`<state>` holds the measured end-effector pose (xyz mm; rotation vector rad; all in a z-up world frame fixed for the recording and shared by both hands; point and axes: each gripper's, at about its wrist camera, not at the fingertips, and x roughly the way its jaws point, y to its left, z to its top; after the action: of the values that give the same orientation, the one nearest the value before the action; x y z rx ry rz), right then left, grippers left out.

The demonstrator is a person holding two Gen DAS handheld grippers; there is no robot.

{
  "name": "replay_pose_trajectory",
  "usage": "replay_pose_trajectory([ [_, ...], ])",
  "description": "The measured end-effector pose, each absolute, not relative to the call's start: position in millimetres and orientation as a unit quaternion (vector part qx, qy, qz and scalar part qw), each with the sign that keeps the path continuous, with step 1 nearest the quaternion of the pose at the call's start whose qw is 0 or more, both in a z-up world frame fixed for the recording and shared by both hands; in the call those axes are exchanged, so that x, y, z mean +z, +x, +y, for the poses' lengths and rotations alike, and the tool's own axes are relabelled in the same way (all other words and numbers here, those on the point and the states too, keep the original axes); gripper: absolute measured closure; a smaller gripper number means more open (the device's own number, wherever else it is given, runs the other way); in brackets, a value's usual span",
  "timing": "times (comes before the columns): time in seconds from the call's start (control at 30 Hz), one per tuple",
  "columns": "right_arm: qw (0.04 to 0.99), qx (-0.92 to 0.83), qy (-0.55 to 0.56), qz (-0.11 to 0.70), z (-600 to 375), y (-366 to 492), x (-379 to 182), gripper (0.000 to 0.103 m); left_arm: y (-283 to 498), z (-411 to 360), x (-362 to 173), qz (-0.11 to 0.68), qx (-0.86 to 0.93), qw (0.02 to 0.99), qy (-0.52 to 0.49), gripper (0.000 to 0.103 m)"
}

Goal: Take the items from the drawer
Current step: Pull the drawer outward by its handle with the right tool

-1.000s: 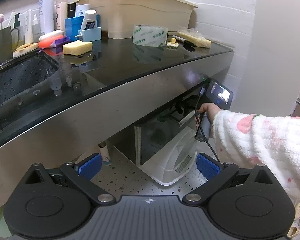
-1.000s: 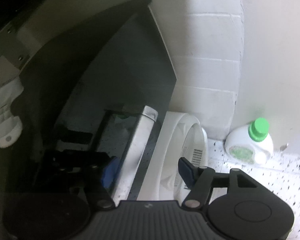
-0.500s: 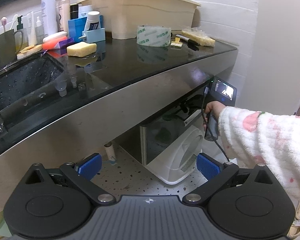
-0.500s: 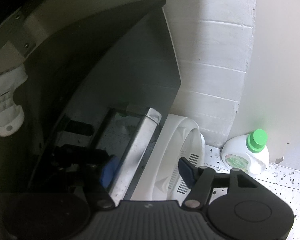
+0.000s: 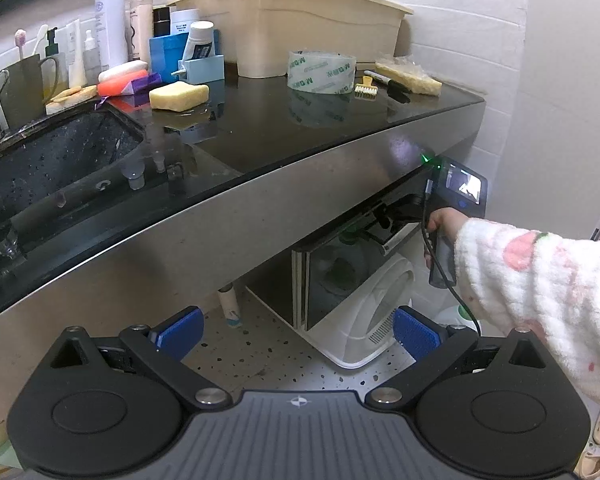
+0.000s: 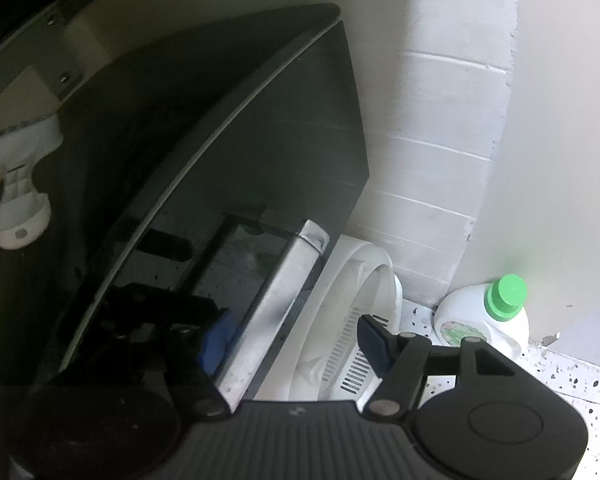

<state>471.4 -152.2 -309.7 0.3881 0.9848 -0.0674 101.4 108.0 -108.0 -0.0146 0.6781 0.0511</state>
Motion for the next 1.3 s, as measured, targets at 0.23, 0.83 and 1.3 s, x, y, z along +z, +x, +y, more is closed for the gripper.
replay_pose_trajectory([
  [0.23, 0.862, -0.032, 0.186, 0.471, -160.7, 467.0, -311.0, 0.037, 100.3, 104.0, -107.3, 0.332, 0.023, 0.943, -0.004, 0.001],
  [0.83, 0.859, -0.025, 0.182, 0.478, -160.4, 461.6, -307.1, 0.037, 99.2, 100.6, -107.1, 0.330, 0.025, 0.944, 0.008, 0.001],
  [1.3, 0.846, -0.034, 0.217, 0.485, -196.2, 434.9, -310.9, 0.038, 95.9, 98.9, -105.4, 0.326, 0.015, 0.945, -0.002, 0.001],
])
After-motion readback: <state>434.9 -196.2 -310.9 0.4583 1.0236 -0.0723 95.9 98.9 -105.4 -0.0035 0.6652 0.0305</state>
